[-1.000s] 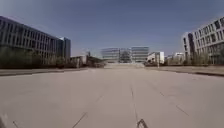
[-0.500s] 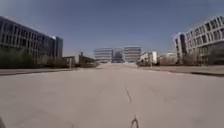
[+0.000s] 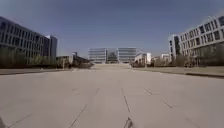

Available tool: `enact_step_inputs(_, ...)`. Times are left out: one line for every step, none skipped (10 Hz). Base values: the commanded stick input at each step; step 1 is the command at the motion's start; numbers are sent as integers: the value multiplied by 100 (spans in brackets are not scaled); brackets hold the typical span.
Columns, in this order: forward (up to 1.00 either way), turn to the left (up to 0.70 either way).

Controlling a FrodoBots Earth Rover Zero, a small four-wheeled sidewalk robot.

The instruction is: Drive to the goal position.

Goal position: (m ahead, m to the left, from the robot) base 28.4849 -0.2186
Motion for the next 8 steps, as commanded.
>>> enact_step_inputs(70, 0)
enact_step_inputs(70, 0)
enact_step_inputs(70, 0)
enact_step_inputs(70, 0)
enact_step_inputs(70, 0)
enact_step_inputs(70, 0)
enact_step_inputs(70, 0)
enact_step_inputs(70, 0)
